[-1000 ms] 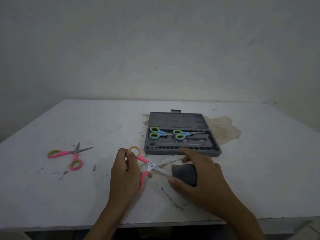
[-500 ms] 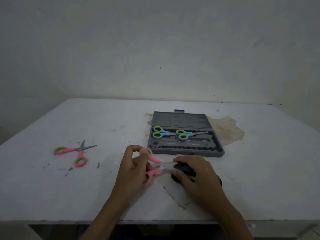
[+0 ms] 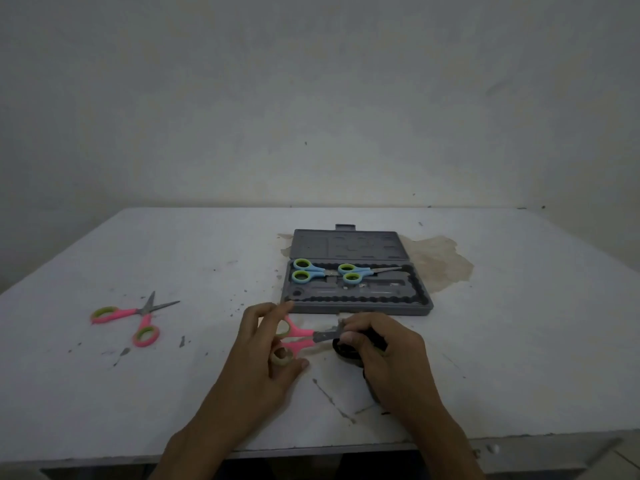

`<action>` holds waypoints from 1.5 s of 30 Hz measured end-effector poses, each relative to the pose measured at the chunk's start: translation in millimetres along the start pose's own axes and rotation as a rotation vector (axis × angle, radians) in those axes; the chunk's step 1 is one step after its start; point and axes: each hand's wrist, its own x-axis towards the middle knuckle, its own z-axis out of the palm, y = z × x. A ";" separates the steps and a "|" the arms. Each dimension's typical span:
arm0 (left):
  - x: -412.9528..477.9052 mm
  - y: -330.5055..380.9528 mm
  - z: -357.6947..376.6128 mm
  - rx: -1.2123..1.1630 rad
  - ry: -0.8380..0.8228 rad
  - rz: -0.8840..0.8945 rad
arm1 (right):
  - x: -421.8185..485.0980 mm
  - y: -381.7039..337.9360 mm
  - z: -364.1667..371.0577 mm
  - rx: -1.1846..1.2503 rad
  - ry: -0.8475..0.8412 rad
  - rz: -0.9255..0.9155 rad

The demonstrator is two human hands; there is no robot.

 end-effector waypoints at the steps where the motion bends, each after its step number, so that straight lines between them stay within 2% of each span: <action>1: 0.5 -1.1 -1.4 0.057 -0.009 0.027 | 0.2 0.2 0.2 0.002 0.007 -0.001; 6: 7.2 -5.6 -3.2 0.259 -0.079 0.146 | -0.3 2.7 1.8 0.018 0.003 0.038; 10: 18.2 -8.1 -3.5 0.277 -0.111 0.119 | 0.3 -0.1 0.0 -0.021 0.042 0.040; 12: 26.2 -11.4 -6.4 0.242 -0.083 0.083 | -0.2 -1.6 -4.0 -0.038 0.006 0.159; 14: 34.1 -13.1 -8.8 0.189 -0.042 0.046 | -2.3 0.3 -8.1 -0.170 -0.069 0.203; 16: 42.0 -12.6 -8.6 0.140 -0.019 -0.017 | -6.1 0.4 -9.6 -0.393 -0.171 0.177; 18: 52.2 -9.8 -5.0 0.132 -0.038 -0.054 | -7.9 1.5 -8.5 -0.502 -0.224 0.170; 25: 105.6 -5.0 22.2 0.424 -0.203 0.110 | -8.4 7.4 -6.4 -0.526 -0.205 0.145; 30: 126.7 -10.9 34.8 0.672 -0.328 0.105 | -7.2 5.7 -7.7 -0.535 -0.241 0.161; 37: 129.0 -13.7 34.2 0.588 -0.336 0.082 | -8.1 5.4 -7.3 -0.507 -0.231 0.152; 45: 124.7 -16.1 34.1 0.562 -0.248 0.021 | -7.3 0.6 -7.8 -0.531 -0.230 0.192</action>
